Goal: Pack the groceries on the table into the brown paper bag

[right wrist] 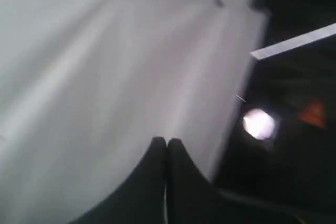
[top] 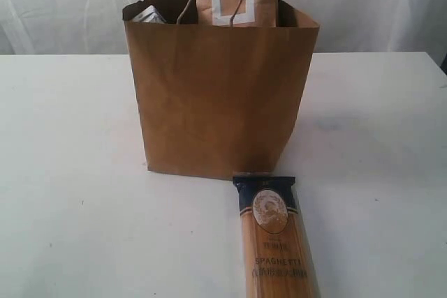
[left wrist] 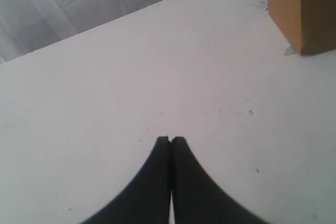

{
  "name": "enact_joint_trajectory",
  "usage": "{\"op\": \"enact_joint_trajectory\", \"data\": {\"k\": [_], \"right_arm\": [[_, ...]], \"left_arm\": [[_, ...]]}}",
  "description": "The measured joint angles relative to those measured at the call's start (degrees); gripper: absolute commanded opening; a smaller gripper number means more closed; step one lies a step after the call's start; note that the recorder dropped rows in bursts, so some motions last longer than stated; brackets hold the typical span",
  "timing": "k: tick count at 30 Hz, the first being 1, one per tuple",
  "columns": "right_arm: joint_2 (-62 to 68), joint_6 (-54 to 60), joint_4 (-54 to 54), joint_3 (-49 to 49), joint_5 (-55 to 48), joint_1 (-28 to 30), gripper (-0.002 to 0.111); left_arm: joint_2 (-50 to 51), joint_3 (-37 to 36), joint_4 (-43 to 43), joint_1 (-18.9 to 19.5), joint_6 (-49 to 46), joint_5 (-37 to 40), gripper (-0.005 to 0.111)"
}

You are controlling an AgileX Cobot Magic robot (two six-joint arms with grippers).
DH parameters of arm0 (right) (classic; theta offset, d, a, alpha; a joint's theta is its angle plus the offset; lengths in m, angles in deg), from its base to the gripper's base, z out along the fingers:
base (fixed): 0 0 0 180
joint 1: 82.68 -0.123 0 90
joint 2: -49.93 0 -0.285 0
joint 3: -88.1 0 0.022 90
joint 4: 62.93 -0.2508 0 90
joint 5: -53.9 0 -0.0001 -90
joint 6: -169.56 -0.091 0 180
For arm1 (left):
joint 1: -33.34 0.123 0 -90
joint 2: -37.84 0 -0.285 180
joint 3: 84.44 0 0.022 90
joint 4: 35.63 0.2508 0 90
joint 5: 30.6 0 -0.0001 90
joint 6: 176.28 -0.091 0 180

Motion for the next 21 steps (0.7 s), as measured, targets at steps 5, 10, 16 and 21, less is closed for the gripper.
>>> {"op": "enact_joint_trajectory", "data": {"k": [5,10,16,21], "right_arm": [[8.5,6.8,-4.7,1.1,-24.3,0.0,0.000],[13.1,34.3,-39.2,-1.0,-29.6,-1.6,0.000],[24.7,65.3,-80.7,-5.6,-44.1,-3.8,0.000],[31.7,79.3,-100.3,-6.4,-45.3,-5.6,0.000]], "left_arm": [[0.0,0.0,-8.1,0.0,0.0,-1.3,0.000],[0.0,0.0,-7.5,0.0,0.0,-2.7,0.000],[0.0,0.0,-6.1,0.0,0.0,-2.9,0.000],[0.0,0.0,-5.5,0.0,0.0,-2.9,0.000]]}}
